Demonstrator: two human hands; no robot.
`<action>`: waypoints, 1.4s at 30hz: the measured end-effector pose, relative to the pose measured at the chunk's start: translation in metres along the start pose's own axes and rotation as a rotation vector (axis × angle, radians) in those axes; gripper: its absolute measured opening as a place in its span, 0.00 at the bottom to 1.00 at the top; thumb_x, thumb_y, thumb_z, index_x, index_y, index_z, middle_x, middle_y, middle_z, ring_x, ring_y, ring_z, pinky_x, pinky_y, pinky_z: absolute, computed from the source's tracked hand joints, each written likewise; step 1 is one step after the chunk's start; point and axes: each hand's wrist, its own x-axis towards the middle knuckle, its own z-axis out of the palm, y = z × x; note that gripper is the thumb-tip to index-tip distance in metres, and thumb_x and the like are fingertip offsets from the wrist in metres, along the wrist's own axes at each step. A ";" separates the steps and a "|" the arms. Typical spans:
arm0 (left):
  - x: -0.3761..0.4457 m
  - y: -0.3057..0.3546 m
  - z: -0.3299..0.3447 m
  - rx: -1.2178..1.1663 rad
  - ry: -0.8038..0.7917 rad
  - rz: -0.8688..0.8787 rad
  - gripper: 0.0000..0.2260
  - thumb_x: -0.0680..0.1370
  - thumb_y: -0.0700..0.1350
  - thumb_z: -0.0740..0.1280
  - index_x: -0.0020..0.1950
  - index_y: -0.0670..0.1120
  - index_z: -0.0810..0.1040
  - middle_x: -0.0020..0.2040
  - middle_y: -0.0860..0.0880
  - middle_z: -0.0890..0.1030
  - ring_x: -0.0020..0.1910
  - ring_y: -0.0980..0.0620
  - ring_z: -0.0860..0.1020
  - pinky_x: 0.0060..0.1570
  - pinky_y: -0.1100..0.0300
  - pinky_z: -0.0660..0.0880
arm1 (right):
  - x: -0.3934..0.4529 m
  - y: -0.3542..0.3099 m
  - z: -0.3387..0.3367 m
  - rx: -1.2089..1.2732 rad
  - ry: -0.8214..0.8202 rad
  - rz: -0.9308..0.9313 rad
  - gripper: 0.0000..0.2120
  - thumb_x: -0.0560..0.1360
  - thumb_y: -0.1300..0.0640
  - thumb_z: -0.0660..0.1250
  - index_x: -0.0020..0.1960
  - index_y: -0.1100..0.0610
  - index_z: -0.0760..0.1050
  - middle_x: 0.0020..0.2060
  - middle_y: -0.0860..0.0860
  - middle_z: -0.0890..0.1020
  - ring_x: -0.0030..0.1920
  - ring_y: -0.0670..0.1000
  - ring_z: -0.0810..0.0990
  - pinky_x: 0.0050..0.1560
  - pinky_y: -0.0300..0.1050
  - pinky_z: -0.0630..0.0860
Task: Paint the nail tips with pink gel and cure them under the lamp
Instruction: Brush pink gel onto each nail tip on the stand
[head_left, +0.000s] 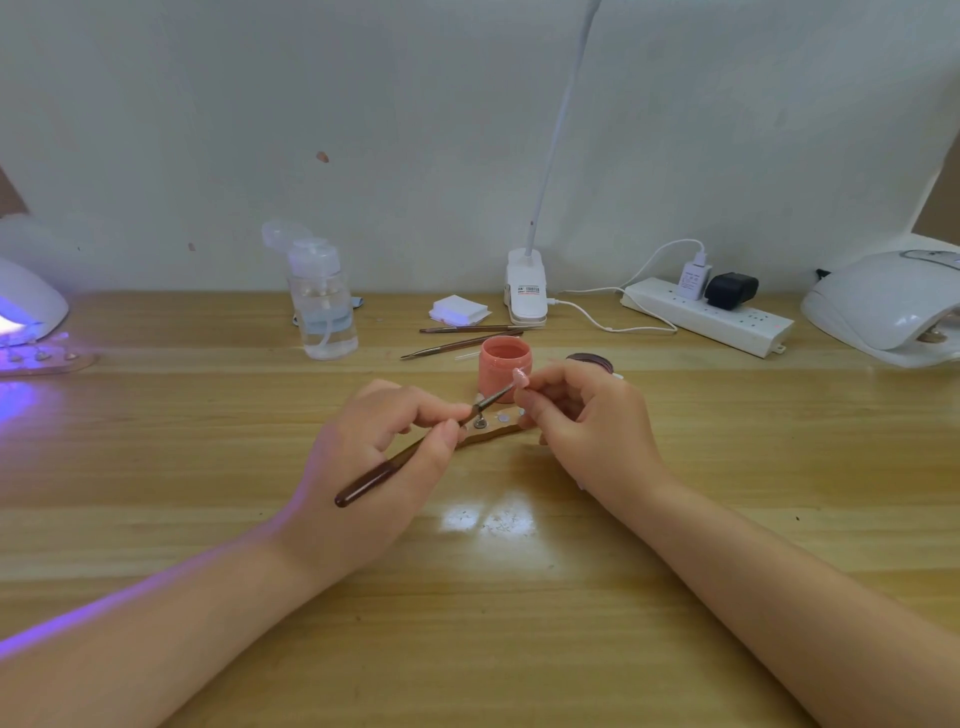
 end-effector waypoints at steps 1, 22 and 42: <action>0.000 -0.001 -0.001 0.002 0.013 -0.007 0.08 0.75 0.53 0.63 0.49 0.58 0.81 0.46 0.60 0.82 0.50 0.55 0.78 0.51 0.71 0.70 | 0.000 0.000 0.000 0.004 0.000 0.001 0.01 0.74 0.59 0.71 0.45 0.57 0.81 0.35 0.44 0.84 0.37 0.45 0.83 0.41 0.47 0.80; 0.000 0.000 -0.001 -0.009 0.020 -0.026 0.09 0.73 0.53 0.61 0.48 0.58 0.80 0.44 0.56 0.83 0.50 0.58 0.76 0.51 0.71 0.69 | 0.000 0.002 0.000 0.041 -0.002 0.006 0.01 0.74 0.61 0.71 0.46 0.58 0.81 0.35 0.45 0.84 0.36 0.46 0.84 0.40 0.43 0.80; 0.001 0.003 -0.001 -0.024 0.042 -0.069 0.07 0.75 0.47 0.64 0.48 0.56 0.80 0.42 0.58 0.83 0.46 0.59 0.76 0.49 0.68 0.70 | -0.002 0.001 0.000 -0.027 -0.001 -0.070 0.01 0.75 0.62 0.70 0.46 0.59 0.80 0.38 0.49 0.85 0.38 0.47 0.83 0.42 0.49 0.80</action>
